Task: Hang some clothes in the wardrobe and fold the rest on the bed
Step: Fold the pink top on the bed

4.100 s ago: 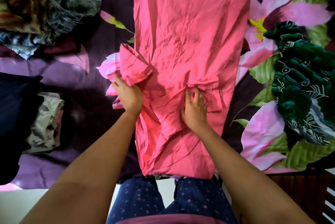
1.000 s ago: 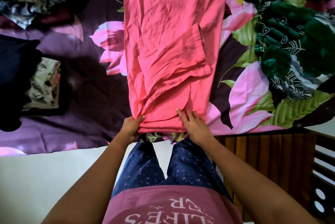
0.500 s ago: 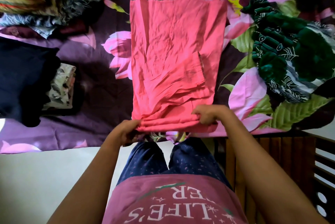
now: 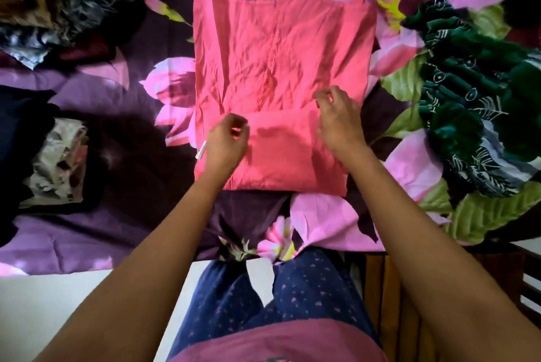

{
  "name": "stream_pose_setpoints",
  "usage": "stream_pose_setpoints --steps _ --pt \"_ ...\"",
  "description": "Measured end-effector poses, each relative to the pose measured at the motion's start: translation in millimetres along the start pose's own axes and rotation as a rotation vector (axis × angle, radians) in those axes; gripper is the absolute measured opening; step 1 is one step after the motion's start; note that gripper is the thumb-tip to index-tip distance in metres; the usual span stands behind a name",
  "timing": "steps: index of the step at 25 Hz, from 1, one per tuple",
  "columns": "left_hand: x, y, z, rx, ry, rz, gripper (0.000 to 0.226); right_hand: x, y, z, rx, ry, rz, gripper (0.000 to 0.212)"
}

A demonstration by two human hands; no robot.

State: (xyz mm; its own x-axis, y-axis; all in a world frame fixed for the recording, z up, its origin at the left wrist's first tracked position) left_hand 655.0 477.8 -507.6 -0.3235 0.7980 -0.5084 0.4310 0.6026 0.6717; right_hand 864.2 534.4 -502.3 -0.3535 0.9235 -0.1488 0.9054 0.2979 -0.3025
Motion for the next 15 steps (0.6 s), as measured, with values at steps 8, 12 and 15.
stream_pose_setpoints --steps 8,12,15 --pt "-37.2 -90.7 30.6 0.714 -0.263 0.57 0.091 -99.3 -16.0 84.9 0.074 -0.119 -0.051 0.053" --pt "-19.1 -94.3 31.5 0.801 -0.415 0.496 0.111 -97.6 -3.7 78.4 0.024 -0.129 -0.273 0.073" --pt "-19.8 -82.9 33.2 0.805 -0.415 0.448 0.094 -98.4 -5.5 79.6 -0.149 -0.337 -0.299 0.095"
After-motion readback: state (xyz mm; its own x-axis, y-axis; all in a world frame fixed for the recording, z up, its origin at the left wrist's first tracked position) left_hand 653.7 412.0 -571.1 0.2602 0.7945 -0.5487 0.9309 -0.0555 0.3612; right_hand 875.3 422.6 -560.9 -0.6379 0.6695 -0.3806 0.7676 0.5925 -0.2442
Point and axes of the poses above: each hand's wrist, its own x-axis towards the middle knuckle, its own z-axis out of the palm, y = z × x, the point moved 1 cm from there along x, towards the middle knuckle, and after that the axes turned 5 degrees about -z, right-handed, at the moved point
